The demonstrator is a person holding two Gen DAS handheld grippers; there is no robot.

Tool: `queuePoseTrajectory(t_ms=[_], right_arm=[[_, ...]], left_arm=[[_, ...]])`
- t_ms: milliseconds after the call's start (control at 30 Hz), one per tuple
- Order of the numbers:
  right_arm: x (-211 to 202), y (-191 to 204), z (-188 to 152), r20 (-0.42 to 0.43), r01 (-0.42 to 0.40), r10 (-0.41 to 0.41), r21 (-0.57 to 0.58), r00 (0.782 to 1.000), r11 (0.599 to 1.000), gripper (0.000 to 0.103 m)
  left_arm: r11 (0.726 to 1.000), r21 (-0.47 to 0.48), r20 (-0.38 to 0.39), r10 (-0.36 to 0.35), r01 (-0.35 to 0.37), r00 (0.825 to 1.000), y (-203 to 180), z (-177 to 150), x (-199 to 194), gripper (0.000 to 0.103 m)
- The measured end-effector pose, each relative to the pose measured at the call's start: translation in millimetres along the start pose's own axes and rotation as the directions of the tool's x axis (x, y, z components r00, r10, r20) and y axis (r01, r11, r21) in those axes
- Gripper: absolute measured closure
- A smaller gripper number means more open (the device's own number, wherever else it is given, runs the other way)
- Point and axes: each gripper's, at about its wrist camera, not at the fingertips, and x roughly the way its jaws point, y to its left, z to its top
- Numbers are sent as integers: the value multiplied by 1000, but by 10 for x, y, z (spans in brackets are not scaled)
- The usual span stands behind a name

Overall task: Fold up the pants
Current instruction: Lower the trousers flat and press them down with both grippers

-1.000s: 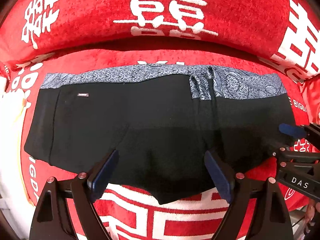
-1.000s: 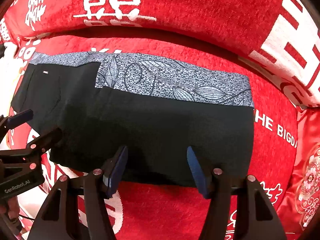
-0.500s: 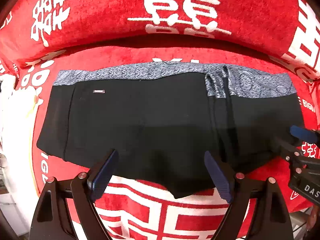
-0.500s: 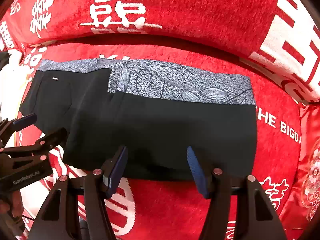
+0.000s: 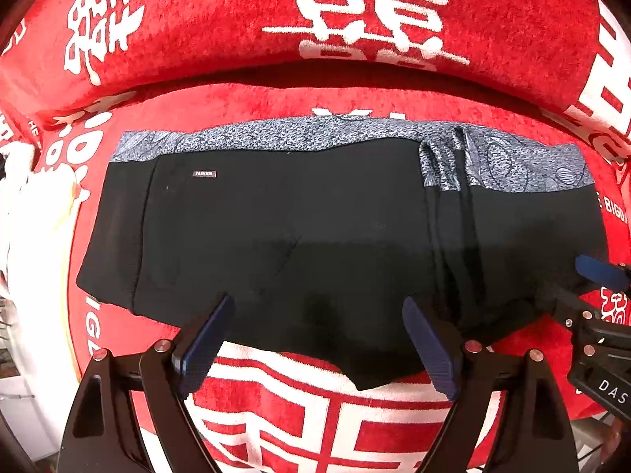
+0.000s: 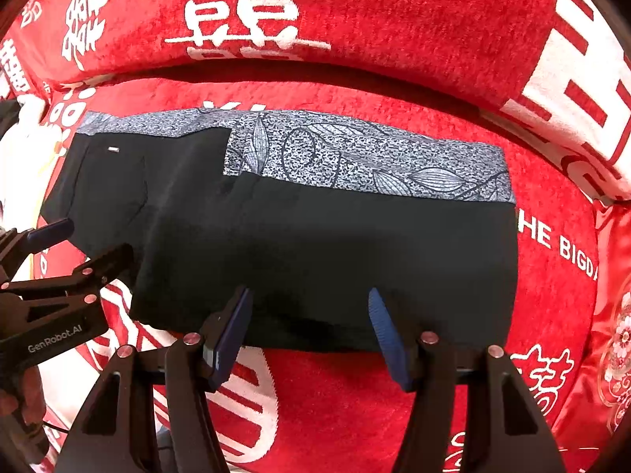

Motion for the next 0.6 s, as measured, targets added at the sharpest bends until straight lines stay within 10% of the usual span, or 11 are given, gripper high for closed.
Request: queuePoseTrajectory(t_ms=[600], right_arm=[[62,25,18,-14,0,0,-3,1000,1000,38]], left_arm=[[1000,5,-25,13,-13,1000,-13,16,89,15]])
